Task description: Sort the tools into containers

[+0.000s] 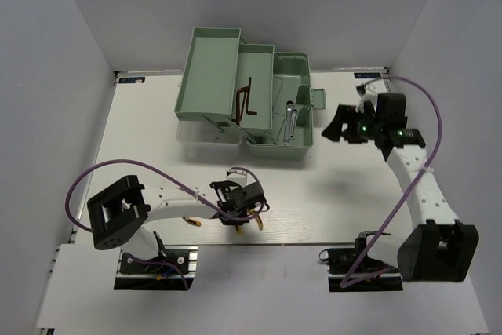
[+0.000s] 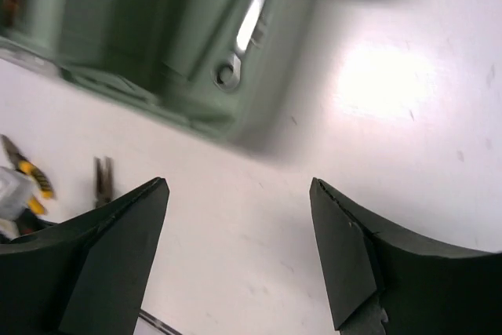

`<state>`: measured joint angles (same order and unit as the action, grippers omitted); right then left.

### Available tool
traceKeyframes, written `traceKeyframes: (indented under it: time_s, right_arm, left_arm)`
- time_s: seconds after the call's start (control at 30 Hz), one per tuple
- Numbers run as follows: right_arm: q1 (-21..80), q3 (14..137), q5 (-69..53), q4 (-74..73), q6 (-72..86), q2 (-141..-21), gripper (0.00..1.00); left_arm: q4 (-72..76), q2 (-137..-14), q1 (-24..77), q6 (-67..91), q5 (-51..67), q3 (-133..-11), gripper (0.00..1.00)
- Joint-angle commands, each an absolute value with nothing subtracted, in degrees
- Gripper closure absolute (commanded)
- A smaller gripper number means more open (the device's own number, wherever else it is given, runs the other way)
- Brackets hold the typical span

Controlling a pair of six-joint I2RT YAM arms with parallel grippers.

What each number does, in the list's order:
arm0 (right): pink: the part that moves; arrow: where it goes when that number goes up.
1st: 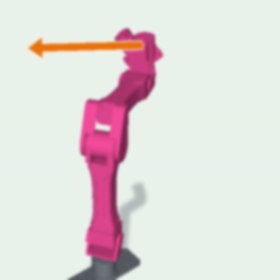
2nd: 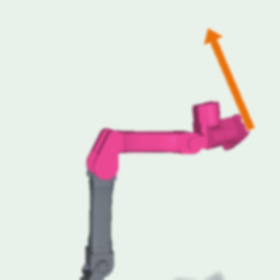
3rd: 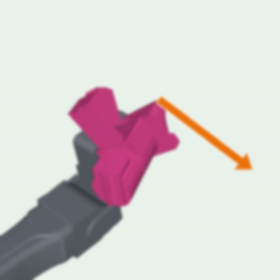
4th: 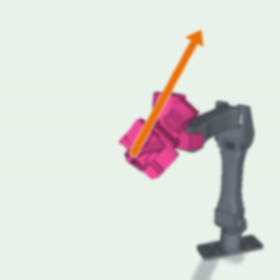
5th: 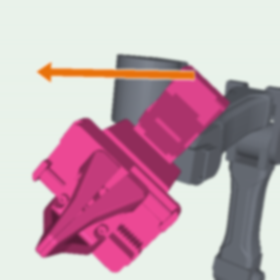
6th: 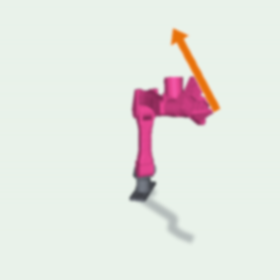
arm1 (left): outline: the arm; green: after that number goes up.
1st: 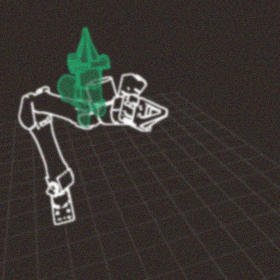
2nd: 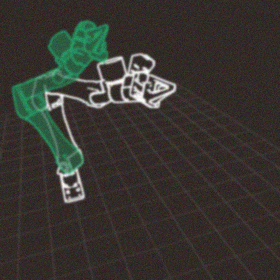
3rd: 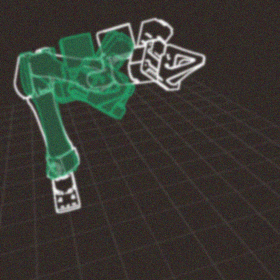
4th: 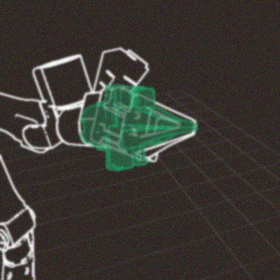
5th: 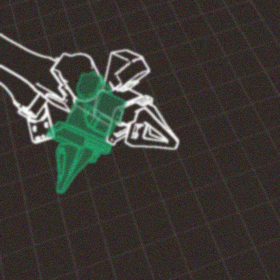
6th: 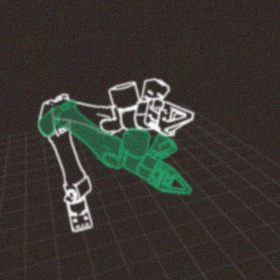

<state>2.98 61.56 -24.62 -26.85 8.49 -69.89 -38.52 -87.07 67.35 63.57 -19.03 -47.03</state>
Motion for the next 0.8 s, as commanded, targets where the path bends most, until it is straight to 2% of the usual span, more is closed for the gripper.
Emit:
traceKeyframes:
  time_s: [0.0, 0.07, 0.1, 0.13, 0.17, 0.2, 0.23, 0.27, 0.33, 0.4, 0.5, 0.57, 0.77]
  right_arm:
    - [1.1, 54.7, -21.5, -26.5, 4.0, -64.4, 0.21]
    - [0.7, 49.4, -18.8, -25.8, 2.9, -62.4, 0.22]
    - [0.7, 47.7, -18.3, -25.8, 2.6, -62.0, 0.27]
    - [0.6, 46.3, -18.0, -25.9, 2.2, -61.9, 0.36]
    - [-1.1, 45.7, -17.8, -26.5, 1.2, -61.6, 0.52]
    - [-1.1, 44.4, -18.0, -26.6, 1.0, -61.5, 0.73]
    - [-1.6, 43.8, -18.2, -26.6, 0.6, -61.3, 1.00]
    - [-1.7, 42.2, -20.6, -27.2, 0.4, -61.0, 1.00]
    - [-2.3, 41.4, -26.1, -29.3, -7.1, -59.9, 1.00]
    - [-2.5, 41.0, -33.5, -31.3, -12.3, -59.2, 1.00]
    - [-2.2, 40.0, -44.3, -34.1, -16.9, -58.2, 1.00]
    - [-1.9, 40.2, -51.0, -36.8, -21.7, -59.0, 1.00]
    - [-0.3, 41.0, -58.4, -41.9, -29.0, -59.9, 1.00]
  left_arm:
    - [-37.2, -85.7, 69.3, 58.7, -19.6, -50.2, 1.00]
    - [-37.2, -83.7, 70.1, 54.1, -19.6, -54.7, 1.00]
    - [-36.7, -81.5, 70.9, 49.5, -19.6, -56.1, 1.00]
    - [-35.6, -80.3, 70.9, 46.7, -19.6, -59.2, 1.00]
    - [-35.1, -79.3, 70.9, 44.1, -19.6, -60.9, 1.00]
    - [-35.8, -78.2, 70.9, 40.9, -21.2, -62.6, 1.00]
    - [-36.6, -76.7, 69.7, 39.2, -21.2, -66.7, 1.00]
    - [-37.5, -76.7, 69.7, 38.1, -22.5, -68.8, 1.00]
    - [-42.2, -76.9, 68.5, 35.4, -32.8, -76.4, 1.00]
    - [-46.1, -78.6, 66.5, 34.9, -37.3, -83.4, 1.00]
    - [-45.5, -81.2, 62.2, 31.1, -42.7, -87.4, 1.00]
    - [-43.3, -82.5, 59.6, 28.3, -44.0, -90.6, 1.00]
    - [-39.9, -90.9, 48.3, 20.8, -46.2, -101.5, 1.00]
